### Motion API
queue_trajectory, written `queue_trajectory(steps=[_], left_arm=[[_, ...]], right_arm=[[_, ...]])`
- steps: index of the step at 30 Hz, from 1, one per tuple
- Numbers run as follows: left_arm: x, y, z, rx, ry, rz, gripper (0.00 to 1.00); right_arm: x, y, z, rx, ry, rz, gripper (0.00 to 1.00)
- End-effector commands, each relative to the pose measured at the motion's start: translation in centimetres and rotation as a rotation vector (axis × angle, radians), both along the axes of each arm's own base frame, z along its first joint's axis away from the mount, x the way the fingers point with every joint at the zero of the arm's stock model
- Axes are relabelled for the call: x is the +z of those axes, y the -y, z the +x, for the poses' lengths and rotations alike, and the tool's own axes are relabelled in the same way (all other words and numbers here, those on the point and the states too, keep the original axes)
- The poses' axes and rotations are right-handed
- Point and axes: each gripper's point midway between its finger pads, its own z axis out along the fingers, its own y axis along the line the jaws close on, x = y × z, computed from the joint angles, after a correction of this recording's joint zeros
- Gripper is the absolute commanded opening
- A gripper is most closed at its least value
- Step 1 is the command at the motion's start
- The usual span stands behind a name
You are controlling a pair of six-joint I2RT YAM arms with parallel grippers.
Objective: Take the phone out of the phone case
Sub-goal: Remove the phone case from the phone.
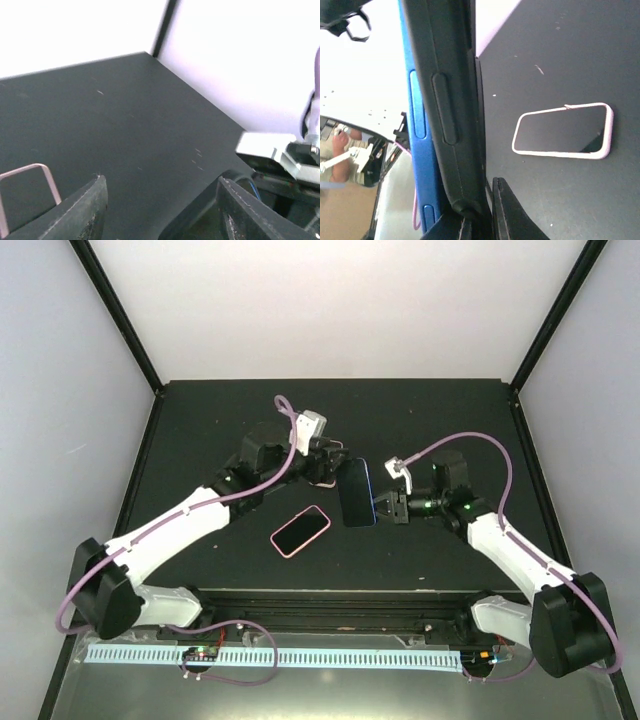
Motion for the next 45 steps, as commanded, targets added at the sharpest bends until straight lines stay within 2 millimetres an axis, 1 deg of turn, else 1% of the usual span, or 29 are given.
queue_trajectory(steps=[1,2,4,6,8,9,11,12,13,16,21,25,27,32,34,37,41,45], left_arm=[[5.3,-3.4,0.9,0.242,0.262,-0.008,0.64],[5.0,-3.3,0.2,0.244,0.291,0.025,0.64],[3.5,-2.7,-1.2,0.256,0.343,0.146,0.64],[1.3,-1.8,-2.7,0.256,0.379,0.277,0.63],[-1.6,-0.7,-4.6,0.229,0.406,0.381,0.61],[-2.8,-0.3,-5.4,0.218,0.417,0.415,0.60],[-4.3,0.9,-7.2,0.180,0.457,0.446,0.58],[-5.0,1.6,-8.0,0.158,0.474,0.459,0.58],[-5.8,2.1,-8.3,0.148,0.481,0.480,0.58],[-8.2,3.5,-8.1,0.130,0.489,0.558,0.58],[-11.0,6.2,-7.1,0.120,0.541,0.703,0.60],[-12.5,8.4,-6.9,0.073,0.550,0.733,0.60],[-12.9,9.3,-6.9,0.051,0.556,0.721,0.60],[-14.1,11.8,-8.0,-0.071,0.555,0.681,0.60],[-14.7,12.2,-7.9,-0.083,0.550,0.694,0.60],[-15.5,12.3,-7.6,-0.072,0.551,0.725,0.59],[-16.6,11.8,-6.7,-0.060,0.555,0.783,0.59],[-17.2,11.3,-5.8,-0.035,0.551,0.811,0.57]], right_arm=[[0.4,0.7,3.1,-0.182,-0.032,-0.019,0.01],[-0.4,1.0,3.8,-0.229,-0.065,-0.036,0.01],[-2.0,1.5,4.7,-0.312,-0.137,-0.058,0.01],[-3.6,2.2,5.5,-0.398,-0.212,-0.091,0.01],[-5.4,3.2,6.3,-0.498,-0.275,-0.146,0.01],[-6.3,4.0,6.6,-0.551,-0.292,-0.185,0.01],[-8.1,5.4,6.9,-0.635,-0.309,-0.259,0.01],[-8.7,5.7,6.8,-0.645,-0.325,-0.273,0.01],[-9.2,5.8,6.5,-0.641,-0.350,-0.271,0.01],[-10.4,6.0,6.2,-0.647,-0.399,-0.265,0.01],[-12.2,6.1,6.2,-0.662,-0.448,-0.276,0.01],[-12.4,5.9,6.3,-0.654,-0.470,-0.272,0.01],[-12.6,5.9,6.4,-0.651,-0.481,-0.267,0.01],[-13.0,6.1,6.6,-0.647,-0.520,-0.259,0.01],[-13.1,6.1,6.6,-0.644,-0.530,-0.253,0.01],[-12.9,6.0,6.7,-0.634,-0.529,-0.244,0.01],[-12.2,6.0,6.9,-0.631,-0.502,-0.232,0.01],[-11.5,5.8,6.7,-0.615,-0.485,-0.201,0.01]])
